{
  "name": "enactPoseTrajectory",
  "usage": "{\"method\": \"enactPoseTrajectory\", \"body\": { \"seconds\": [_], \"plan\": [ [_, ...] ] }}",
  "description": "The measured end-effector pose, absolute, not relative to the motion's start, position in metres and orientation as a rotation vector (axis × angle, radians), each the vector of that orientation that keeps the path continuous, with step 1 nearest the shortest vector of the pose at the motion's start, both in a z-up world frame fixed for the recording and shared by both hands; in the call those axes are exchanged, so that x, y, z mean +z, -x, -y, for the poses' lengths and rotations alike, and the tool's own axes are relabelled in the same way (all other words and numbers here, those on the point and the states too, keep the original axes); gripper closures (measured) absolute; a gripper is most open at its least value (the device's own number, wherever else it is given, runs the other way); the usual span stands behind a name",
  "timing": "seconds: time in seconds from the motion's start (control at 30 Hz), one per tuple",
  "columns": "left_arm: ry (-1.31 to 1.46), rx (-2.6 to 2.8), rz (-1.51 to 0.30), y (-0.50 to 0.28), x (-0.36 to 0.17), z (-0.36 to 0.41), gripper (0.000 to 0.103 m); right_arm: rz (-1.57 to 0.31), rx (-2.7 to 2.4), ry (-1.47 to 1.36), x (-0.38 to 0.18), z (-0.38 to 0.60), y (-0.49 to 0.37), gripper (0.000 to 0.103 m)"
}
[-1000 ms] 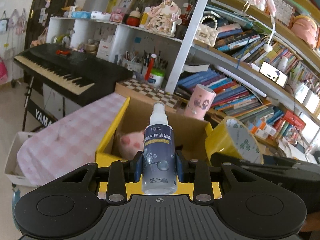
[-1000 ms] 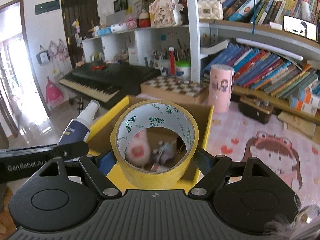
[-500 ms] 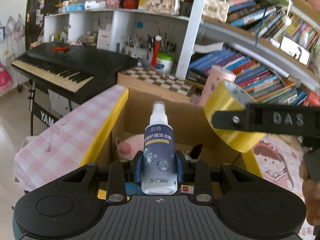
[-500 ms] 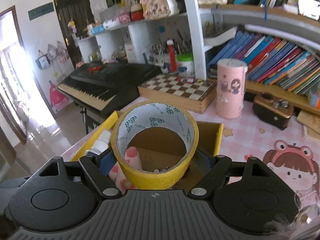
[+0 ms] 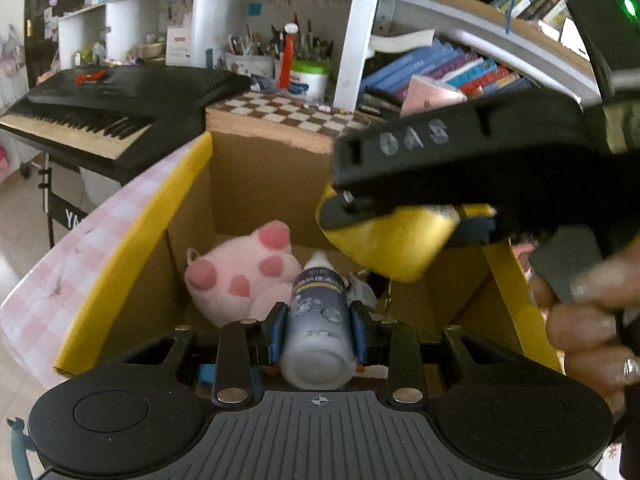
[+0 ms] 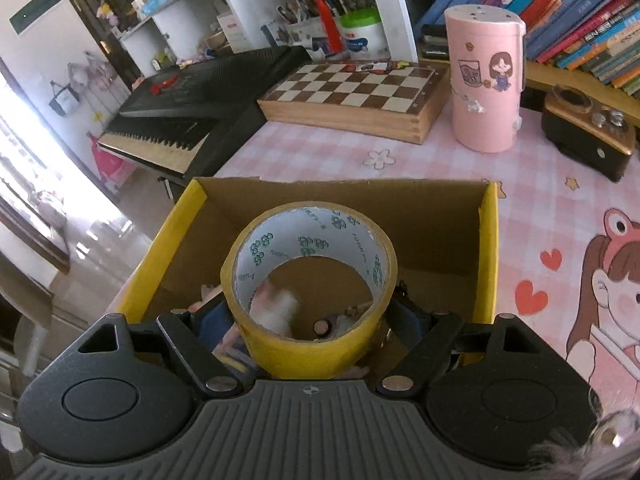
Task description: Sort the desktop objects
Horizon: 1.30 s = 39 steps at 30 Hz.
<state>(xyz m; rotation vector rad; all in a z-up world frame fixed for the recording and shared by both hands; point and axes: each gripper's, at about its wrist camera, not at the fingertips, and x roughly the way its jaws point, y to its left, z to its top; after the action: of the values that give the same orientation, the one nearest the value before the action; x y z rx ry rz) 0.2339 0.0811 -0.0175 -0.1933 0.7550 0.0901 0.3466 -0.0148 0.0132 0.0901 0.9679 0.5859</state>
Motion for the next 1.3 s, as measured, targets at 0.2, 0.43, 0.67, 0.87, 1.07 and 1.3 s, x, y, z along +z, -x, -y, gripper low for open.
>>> {"method": "enactPoseTrajectory", "body": {
  "seconds": [0.2, 0.43, 0.67, 0.87, 1.07, 1.3],
  "plan": [
    [0.186, 0.076, -0.758, -0.239, -0.021, -0.077, 0.071, -0.946, 0.574, 0.012, 0.009, 0.004, -0.356, 0.022],
    [0.19, 0.095, -0.755, -0.237, -0.022, -0.081, 0.058, -0.906, 0.531, 0.107, 0.002, -0.003, -0.362, 0.021],
    [0.191, 0.124, -0.709, -0.225, -0.013, -0.085, 0.04, -0.869, 0.484, 0.064, 0.012, 0.008, -0.356, 0.016],
    [0.189, 0.118, -0.659, -0.211, -0.001, -0.084, 0.037, -0.792, 0.467, 0.025, 0.032, 0.024, -0.332, 0.016],
    [0.184, 0.128, -0.595, -0.188, 0.014, -0.086, 0.032, -0.711, 0.448, 0.001, 0.053, 0.04, -0.3, 0.016],
    [0.197, 0.139, -0.533, -0.157, 0.026, -0.094, 0.028, -0.654, 0.405, -0.013, 0.063, 0.057, -0.259, 0.016]
  ]
}}
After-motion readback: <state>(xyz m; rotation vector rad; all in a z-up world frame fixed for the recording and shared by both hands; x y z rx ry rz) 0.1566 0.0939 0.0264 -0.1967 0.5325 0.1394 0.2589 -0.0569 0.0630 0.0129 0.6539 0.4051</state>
